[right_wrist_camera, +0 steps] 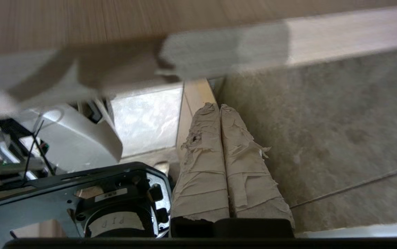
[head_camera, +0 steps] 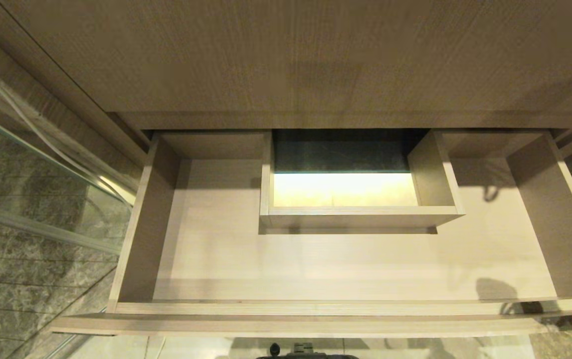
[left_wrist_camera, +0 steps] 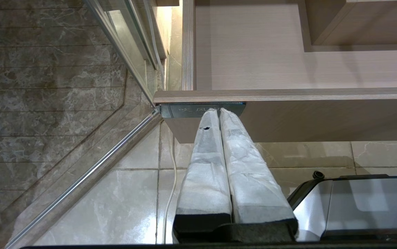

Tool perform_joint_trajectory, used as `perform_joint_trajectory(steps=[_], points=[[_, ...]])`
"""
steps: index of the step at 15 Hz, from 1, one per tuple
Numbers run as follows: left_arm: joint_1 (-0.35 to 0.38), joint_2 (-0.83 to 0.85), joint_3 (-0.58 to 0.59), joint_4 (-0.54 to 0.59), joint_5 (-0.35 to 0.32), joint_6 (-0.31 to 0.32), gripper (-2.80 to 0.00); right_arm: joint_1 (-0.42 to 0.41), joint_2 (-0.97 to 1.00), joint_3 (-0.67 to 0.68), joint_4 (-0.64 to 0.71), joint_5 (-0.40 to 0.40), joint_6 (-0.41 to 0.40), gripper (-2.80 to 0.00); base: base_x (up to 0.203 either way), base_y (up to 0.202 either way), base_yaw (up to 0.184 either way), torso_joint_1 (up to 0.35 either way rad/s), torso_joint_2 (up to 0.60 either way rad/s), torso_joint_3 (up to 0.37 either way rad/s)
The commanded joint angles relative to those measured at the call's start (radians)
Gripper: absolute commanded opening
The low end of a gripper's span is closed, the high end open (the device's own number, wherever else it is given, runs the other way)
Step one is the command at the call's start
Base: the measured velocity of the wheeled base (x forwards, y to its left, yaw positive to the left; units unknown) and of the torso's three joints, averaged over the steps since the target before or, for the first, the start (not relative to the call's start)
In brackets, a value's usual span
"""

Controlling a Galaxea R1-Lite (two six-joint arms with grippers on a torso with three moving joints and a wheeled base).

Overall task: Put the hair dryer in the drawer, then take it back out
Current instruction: Close the drawer

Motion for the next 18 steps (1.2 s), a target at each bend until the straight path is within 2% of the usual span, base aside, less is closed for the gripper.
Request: perform_joint_trajectory(steps=[1,5,10,15,17,18], points=[[0.001,0.0,0.0,0.0,0.0,0.0,-2.8,0.0,0.071,0.001,-0.01,-0.002,-0.004,-2.8,0.0,0.0,0.0,0.0,0.0,0.0],[-0.001,0.0,0.0,0.0,0.0,0.0,-2.8,0.0,0.122,0.001,-0.029,-0.002,-0.002,-2.8,0.0,0.0,0.0,0.0,0.0,0.0],[-0.001,0.0,0.0,0.0,0.0,0.0,-2.8,0.002,0.124,-0.002,-0.147,0.0,-0.006,-2.8,0.0,0.0,0.0,0.0,0.0,0.0],[-0.001,0.0,0.0,0.0,0.0,0.0,-2.8,0.006,0.076,0.004,-0.334,0.006,-0.013,-2.8,0.0,0.0,0.0,0.0,0.0,0.0],[0.001,0.0,0.0,0.0,0.0,0.0,-2.8,0.023,0.064,-0.002,-0.443,0.014,-0.013,-2.8,0.0,0.0,0.0,0.0,0.0,0.0],[0.001,0.0,0.0,0.0,0.0,0.0,-2.8,0.037,0.058,-0.007,-0.548,0.014,-0.013,-2.8,0.0,0.0,0.0,0.0,0.0,0.0]])
